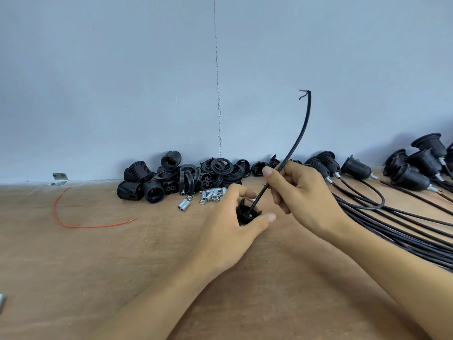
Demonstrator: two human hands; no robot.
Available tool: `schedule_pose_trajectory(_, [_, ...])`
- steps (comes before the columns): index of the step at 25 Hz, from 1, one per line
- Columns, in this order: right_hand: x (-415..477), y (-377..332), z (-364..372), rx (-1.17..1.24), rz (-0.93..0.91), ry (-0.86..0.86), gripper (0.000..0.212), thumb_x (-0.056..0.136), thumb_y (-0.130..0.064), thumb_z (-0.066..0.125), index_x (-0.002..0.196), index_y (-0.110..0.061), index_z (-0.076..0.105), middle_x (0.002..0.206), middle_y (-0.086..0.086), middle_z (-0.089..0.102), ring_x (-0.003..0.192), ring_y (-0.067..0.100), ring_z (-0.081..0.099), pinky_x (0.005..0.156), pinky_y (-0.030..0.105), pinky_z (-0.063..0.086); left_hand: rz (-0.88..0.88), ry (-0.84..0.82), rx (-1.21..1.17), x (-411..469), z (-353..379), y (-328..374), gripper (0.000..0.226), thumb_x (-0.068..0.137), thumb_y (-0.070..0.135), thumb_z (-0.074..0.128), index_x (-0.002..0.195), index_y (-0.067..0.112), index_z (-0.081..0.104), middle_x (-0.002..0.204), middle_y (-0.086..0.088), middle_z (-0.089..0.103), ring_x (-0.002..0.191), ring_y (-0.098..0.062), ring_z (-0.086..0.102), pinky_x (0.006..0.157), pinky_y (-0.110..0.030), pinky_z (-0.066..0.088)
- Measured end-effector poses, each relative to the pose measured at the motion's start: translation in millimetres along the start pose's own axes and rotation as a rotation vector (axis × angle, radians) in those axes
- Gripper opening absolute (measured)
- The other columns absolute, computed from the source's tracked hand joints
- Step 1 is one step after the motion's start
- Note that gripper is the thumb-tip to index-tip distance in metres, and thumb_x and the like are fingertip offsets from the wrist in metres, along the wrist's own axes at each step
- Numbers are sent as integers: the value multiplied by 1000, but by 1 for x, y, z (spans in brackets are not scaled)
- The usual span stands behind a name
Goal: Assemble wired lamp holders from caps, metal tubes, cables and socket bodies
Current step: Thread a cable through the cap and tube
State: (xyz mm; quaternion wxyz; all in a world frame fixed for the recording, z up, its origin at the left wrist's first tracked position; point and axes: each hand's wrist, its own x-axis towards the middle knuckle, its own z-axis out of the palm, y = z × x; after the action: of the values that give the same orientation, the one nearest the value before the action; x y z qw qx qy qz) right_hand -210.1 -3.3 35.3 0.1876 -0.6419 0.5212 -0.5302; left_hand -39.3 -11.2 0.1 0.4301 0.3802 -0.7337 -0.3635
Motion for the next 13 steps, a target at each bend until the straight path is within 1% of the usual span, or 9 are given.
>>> schedule_pose_trajectory(2, [4, -2, -5, 36, 36, -35, 41, 99, -41, 58, 67, -16, 52, 52, -2, 56, 44, 13, 44, 47, 23, 39, -15, -42, -34, 1, 2, 5, 24, 83, 54, 72, 98, 45, 56, 92, 12, 71, 74, 2, 63, 67, -10, 44])
schedule_pose_trajectory(4, [5, -4, -5, 114, 75, -151, 42, 99, -37, 60, 65, -16, 49, 51, -2, 52, 45, 13, 43, 48, 23, 37, -48, -111, -80, 2, 4, 9, 22, 86, 59, 67, 98, 42, 58, 87, 7, 72, 62, -2, 60, 60, -13, 46])
schedule_pose_trajectory(6, [4, -6, -3, 201, 105, -287, 40, 100, -35, 60, 68, -14, 50, 53, 3, 53, 46, 19, 48, 48, 23, 38, -115, -194, -189, 4, 5, 13, 27, 91, 55, 66, 105, 32, 60, 84, 5, 75, 59, -5, 57, 56, -12, 44])
schedule_pose_trajectory(7, [4, -7, -3, 225, 118, -330, 39, 100, -38, 59, 70, -14, 51, 55, 7, 54, 49, 23, 48, 48, 22, 37, -156, -231, -266, 5, 4, 16, 27, 93, 52, 66, 107, 30, 62, 85, 5, 75, 59, -5, 55, 55, -12, 43])
schedule_pose_trajectory(8, [5, -8, -3, 233, 125, -345, 38, 100, -40, 58, 72, -15, 54, 57, 8, 54, 51, 23, 45, 49, 21, 34, -183, -261, -340, 7, 2, 19, 24, 94, 50, 66, 107, 30, 65, 86, 5, 75, 60, -6, 53, 54, -12, 43])
schedule_pose_trajectory(10, [6, -10, -5, 263, 127, -311, 33, 101, -39, 57, 79, -15, 63, 59, -3, 56, 53, 14, 45, 50, 18, 35, -165, -267, -366, 11, -4, 22, 14, 92, 45, 67, 105, 42, 70, 91, 7, 74, 62, -5, 53, 58, -13, 44])
schedule_pose_trajectory(11, [6, -11, -6, 270, 116, -280, 28, 102, -36, 56, 87, -16, 68, 60, -12, 59, 54, 6, 49, 53, 14, 38, -140, -238, -325, 12, -5, 20, 17, 91, 40, 70, 105, 49, 71, 93, 10, 74, 65, -5, 57, 63, -16, 45])
schedule_pose_trajectory(12, [6, -12, -6, 244, 97, -254, 23, 103, -33, 54, 98, -19, 71, 66, -17, 64, 62, -2, 56, 60, 10, 42, -123, -191, -280, 13, -6, 19, 24, 90, 35, 73, 107, 52, 70, 96, 12, 73, 68, -6, 63, 68, -20, 47])
schedule_pose_trajectory(13, [6, -13, -5, 185, 77, -237, 21, 103, -33, 52, 110, -26, 71, 78, -20, 69, 77, -6, 62, 73, 10, 44, -124, -147, -264, 13, -5, 17, 30, 91, 30, 75, 111, 52, 70, 99, 11, 73, 73, -9, 70, 72, -25, 48])
